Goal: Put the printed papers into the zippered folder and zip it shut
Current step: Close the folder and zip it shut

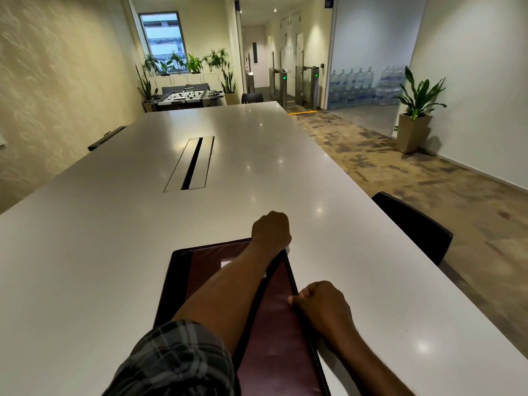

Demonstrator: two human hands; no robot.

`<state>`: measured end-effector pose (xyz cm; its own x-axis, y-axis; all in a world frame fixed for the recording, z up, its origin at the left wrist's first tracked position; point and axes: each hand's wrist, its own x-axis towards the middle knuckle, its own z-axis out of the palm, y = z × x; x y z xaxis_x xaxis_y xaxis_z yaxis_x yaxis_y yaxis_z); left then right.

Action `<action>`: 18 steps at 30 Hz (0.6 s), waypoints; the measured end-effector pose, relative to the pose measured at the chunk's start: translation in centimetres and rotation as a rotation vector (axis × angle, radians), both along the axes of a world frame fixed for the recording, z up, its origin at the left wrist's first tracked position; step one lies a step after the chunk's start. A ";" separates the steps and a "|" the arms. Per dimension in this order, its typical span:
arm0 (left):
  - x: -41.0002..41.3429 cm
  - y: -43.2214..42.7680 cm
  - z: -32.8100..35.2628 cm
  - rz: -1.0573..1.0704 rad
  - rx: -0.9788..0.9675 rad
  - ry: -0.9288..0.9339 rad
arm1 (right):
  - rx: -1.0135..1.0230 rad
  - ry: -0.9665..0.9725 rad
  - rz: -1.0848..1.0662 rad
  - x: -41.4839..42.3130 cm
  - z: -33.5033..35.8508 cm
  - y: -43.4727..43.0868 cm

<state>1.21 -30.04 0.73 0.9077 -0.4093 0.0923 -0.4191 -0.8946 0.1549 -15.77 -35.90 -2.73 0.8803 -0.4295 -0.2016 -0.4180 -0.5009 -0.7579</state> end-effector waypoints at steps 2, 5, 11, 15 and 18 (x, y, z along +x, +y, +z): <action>0.7 0.2 -0.1 0.078 -0.098 0.092 | -0.009 0.009 0.007 0.1 0.0 0.0; 1.8 0.9 0.0 0.200 -0.233 0.213 | -0.024 0.016 0.016 0.2 -0.1 0.0; 3.6 4.9 -1.0 0.358 -0.299 0.158 | -0.046 0.014 0.021 0.1 0.0 0.0; 4.0 8.4 -2.0 0.395 -0.256 0.098 | -0.056 0.013 0.024 -0.1 0.2 0.2; 3.8 10.8 -2.0 0.416 -0.219 0.063 | -0.058 0.024 0.021 -0.2 0.4 0.1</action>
